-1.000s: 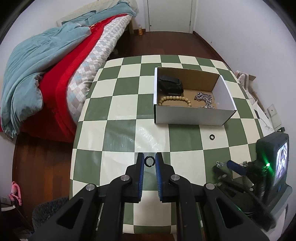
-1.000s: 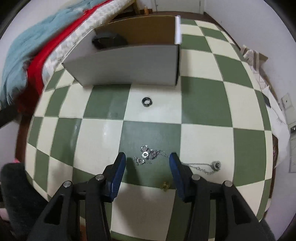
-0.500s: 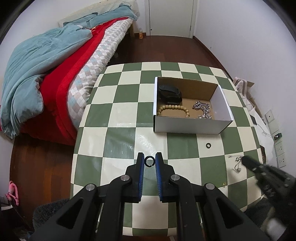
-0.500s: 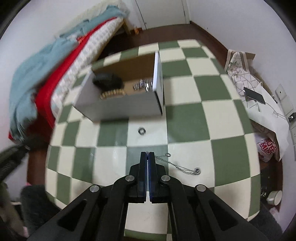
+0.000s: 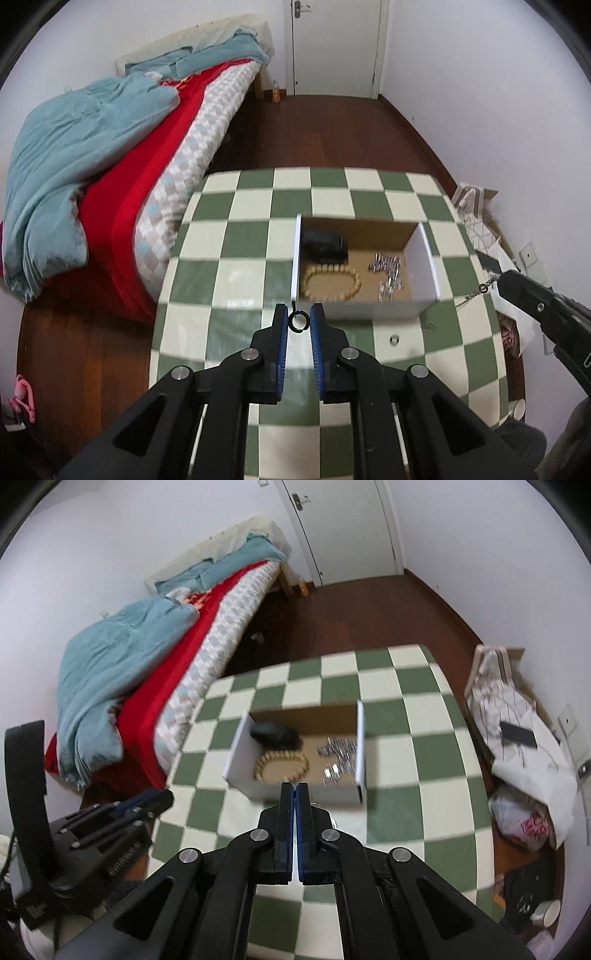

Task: Organize jewelry
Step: 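Carry the black ring in the left tool while the right tool brings the silver chain over the box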

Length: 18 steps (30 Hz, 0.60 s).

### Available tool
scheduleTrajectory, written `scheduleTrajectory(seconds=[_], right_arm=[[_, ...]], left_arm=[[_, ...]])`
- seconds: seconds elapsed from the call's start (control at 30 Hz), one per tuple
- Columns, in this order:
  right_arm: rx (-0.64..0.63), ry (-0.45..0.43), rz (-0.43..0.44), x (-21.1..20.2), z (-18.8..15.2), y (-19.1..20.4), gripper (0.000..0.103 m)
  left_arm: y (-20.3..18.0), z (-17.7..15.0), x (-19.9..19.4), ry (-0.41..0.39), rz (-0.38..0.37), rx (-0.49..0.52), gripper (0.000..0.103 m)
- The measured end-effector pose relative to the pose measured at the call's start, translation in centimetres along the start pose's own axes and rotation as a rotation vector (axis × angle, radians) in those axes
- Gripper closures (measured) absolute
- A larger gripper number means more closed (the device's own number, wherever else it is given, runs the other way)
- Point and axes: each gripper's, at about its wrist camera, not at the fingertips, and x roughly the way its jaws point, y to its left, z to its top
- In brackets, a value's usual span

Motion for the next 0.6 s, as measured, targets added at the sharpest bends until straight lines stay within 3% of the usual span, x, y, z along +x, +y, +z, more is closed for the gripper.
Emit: scheduleTrajectory(seconds=[0.33,0.6], right_arm=[[0.001,-0.047,0.019,1.3,6.9,0.7,0.102],[0.026,0.019,0.028,6.6,9.7,-0.7,0.102]], left_arm=[[-1.3,5.7,1.4,-0.041,-0.008,0.033,0.094],[-1.9,8.6,5.4,-0.009,-0.003,0.039,0.094]])
